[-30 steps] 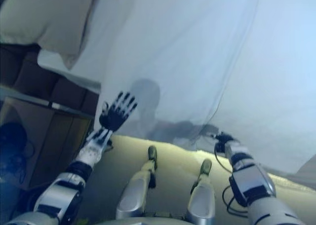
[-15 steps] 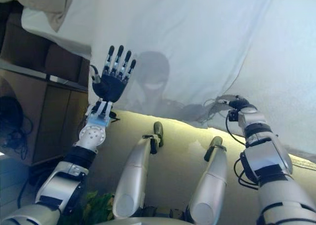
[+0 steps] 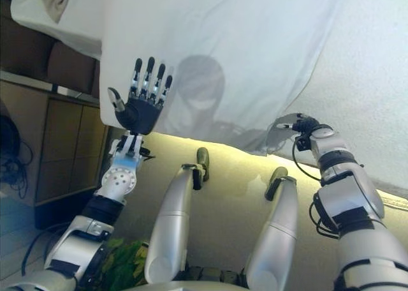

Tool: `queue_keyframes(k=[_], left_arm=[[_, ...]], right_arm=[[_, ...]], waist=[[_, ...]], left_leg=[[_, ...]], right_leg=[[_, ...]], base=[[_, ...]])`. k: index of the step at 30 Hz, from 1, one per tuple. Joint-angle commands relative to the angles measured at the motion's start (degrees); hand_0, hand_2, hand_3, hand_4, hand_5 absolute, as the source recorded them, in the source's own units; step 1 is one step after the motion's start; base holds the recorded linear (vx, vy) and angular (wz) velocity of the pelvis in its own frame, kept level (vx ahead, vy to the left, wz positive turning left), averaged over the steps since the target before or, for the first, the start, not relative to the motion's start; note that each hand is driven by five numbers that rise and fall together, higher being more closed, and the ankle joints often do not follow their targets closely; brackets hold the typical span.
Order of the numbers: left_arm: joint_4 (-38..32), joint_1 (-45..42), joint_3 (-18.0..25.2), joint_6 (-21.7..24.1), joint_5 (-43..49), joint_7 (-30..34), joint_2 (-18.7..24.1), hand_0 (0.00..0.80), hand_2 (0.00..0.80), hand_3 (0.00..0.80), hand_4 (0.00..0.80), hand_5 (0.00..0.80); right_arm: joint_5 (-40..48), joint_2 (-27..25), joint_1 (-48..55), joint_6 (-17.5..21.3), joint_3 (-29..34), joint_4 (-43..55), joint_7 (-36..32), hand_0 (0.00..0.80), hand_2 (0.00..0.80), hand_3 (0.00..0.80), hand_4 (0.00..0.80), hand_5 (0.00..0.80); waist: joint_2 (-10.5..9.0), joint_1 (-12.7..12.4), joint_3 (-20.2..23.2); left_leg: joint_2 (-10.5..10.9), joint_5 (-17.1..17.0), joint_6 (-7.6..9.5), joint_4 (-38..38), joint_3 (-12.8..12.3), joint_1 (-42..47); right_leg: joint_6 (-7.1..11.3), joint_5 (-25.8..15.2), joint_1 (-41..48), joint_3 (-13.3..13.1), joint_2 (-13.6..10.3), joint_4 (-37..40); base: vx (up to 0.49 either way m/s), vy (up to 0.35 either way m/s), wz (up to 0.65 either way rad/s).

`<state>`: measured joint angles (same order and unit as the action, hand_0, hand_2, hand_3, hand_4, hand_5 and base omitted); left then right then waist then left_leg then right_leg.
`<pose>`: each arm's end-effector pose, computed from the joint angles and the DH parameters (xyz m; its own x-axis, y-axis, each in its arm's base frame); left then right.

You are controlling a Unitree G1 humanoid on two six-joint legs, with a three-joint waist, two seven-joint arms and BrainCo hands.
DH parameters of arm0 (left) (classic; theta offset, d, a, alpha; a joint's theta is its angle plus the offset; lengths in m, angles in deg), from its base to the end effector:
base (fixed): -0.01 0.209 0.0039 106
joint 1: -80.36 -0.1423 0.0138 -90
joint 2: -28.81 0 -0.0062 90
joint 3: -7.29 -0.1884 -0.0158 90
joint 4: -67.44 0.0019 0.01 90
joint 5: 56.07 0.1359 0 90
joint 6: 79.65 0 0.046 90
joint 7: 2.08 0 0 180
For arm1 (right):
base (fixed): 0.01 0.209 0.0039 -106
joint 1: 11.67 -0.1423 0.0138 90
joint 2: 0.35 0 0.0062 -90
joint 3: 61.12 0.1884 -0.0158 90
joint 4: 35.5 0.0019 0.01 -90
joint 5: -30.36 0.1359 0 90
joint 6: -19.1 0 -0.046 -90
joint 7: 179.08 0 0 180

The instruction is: Make the bed neatly

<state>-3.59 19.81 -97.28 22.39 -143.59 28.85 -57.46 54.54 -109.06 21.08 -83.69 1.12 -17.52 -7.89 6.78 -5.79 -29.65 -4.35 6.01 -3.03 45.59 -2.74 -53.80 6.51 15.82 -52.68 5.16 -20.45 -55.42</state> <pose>0.2947 0.1657 0.1031 0.7405 -0.2839 0.6091 0.6716 0.3464 -0.6550 0.3378 -0.2750 0.1214 0.8619 -0.1791 -0.4743 -0.0096 0.9296 -0.3685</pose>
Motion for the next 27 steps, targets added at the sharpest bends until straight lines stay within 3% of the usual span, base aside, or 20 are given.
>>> queue_keyframes(k=[1, 10, 11, 12, 27], left_arm=[[-5.72, 1.17, 1.09, 1.22, -0.9, 1.51, 0.15, 0.0, 0.0, 0.0, 0.0, 0.0], [-3.94, -0.15, 1.53, 0.38, -1.8, 3.3, 0.33, 0.0, 0.0, 0.0, 0.0, 0.0], [-3.69, -0.35, 1.65, 0.25, -2.03, 3.64, 0.54, 0.0, 0.0, 0.0, 0.0, 0.0], [-3.39, -0.38, 1.76, 0.09, -2.23, 3.84, 0.7, 0.0, 0.0, 0.0, 0.0, 0.0], [-1.6, 0.75, 2.09, -0.13, -2.41, 3.86, 0.9, 0.0, 0.0, 0.0, 0.0, 0.0]], right_arm=[[2.71, 1.37, -2.38, 3.08, -2.63, 2.7, -5.45, 0.0, 0.0, 0.0, 0.0, 0.0], [15.56, 3.2, -1.36, 7.93, -0.35, 4.99, -11.81, 0.0, 0.0, 0.0, 0.0, 0.0], [16.14, 3.34, -1.1, 8.83, 0.48, 5.31, -11.97, 0.151, 0.151, 0.151, 0.151, 0.151], [16.35, 3.4, -0.95, 9.81, 1.02, 5.58, -11.97, 0.8, 0.8, 0.8, 0.8, 0.8], [15.04, 2.67, -0.48, 8.33, 2.78, 5.36, -8.01, 0.8, 0.8, 0.8, 0.8, 0.8]], waist=[[2.25, -1.75, -0.14], [1.63, -2.17, -0.14], [1.59, -2.21, -0.14], [1.53, -2.24, -0.14], [0.47, -2.15, -0.14]], left_leg=[[4.25, 7.09, 4.29, 0.88, -3.91, 2.6], [4.34, 6.06, 3.52, -2.16, -3.32, 5.88], [4.39, 6.0, 3.49, -2.37, -3.23, 6.15], [4.4, 5.92, 3.49, -2.65, -3.15, 6.48], [4.75, 5.16, 3.69, -6.3, -3.11, 10.47]], right_leg=[[-3.19, -2.98, -0.67, 3.19, 3.71, 0.03], [-2.94, -4.05, 2.92, 4.76, 4.25, 3.61], [-2.86, -4.12, 3.22, 4.87, 4.23, 3.81], [-2.8, -4.2, 3.59, 4.98, 4.25, 4.04], [-2.37, -5.56, 7.24, 6.06, 4.56, 7.46]], base=[[-0.003, -0.045, 0.02], [0.0, -0.013, 0.0], [0.0, 0.0, 0.0], [0.0, 0.0, 0.0], [-0.006, -0.002, 0.02]])
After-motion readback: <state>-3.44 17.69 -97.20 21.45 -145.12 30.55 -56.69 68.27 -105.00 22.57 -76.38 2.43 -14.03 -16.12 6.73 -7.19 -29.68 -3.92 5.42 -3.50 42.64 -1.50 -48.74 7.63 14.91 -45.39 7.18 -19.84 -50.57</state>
